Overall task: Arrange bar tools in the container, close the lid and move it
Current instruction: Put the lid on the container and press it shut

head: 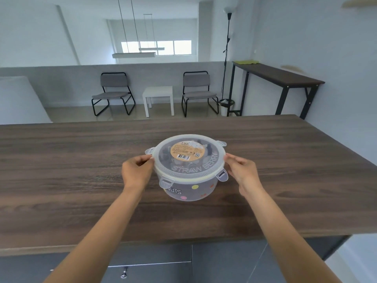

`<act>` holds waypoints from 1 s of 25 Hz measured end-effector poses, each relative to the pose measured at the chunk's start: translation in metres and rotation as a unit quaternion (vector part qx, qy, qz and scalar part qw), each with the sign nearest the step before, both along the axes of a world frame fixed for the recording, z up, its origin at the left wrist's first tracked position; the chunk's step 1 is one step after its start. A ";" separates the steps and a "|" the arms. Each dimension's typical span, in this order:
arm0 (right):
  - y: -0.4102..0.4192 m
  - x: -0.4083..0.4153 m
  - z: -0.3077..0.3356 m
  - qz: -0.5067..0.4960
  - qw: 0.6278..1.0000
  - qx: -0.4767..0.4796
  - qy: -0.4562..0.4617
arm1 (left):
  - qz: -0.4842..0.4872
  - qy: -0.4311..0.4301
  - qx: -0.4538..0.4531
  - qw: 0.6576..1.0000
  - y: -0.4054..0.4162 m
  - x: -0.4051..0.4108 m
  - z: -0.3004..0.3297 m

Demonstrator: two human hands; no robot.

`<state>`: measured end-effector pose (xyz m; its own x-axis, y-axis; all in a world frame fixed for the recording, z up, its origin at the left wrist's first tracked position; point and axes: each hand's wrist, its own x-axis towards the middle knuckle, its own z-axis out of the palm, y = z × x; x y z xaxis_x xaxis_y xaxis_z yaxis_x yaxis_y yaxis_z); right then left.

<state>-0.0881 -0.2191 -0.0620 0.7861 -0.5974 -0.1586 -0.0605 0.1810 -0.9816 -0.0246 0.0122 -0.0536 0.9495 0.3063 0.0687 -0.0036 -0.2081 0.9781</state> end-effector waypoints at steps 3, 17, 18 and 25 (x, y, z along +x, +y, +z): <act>-0.004 -0.001 0.007 -0.019 0.988 -0.148 0.025 | 0.011 -0.029 0.037 0.999 0.000 0.004 0.002; -0.013 0.040 0.023 0.130 0.897 -0.409 0.105 | -0.126 -0.028 0.313 0.941 -0.010 0.015 0.006; -0.014 0.040 0.021 0.130 0.903 -0.397 0.101 | -0.131 -0.025 0.309 0.942 -0.011 0.015 0.006; -0.013 0.046 0.010 0.088 0.941 -0.317 0.078 | -0.123 -0.010 0.280 0.952 -0.007 0.020 0.004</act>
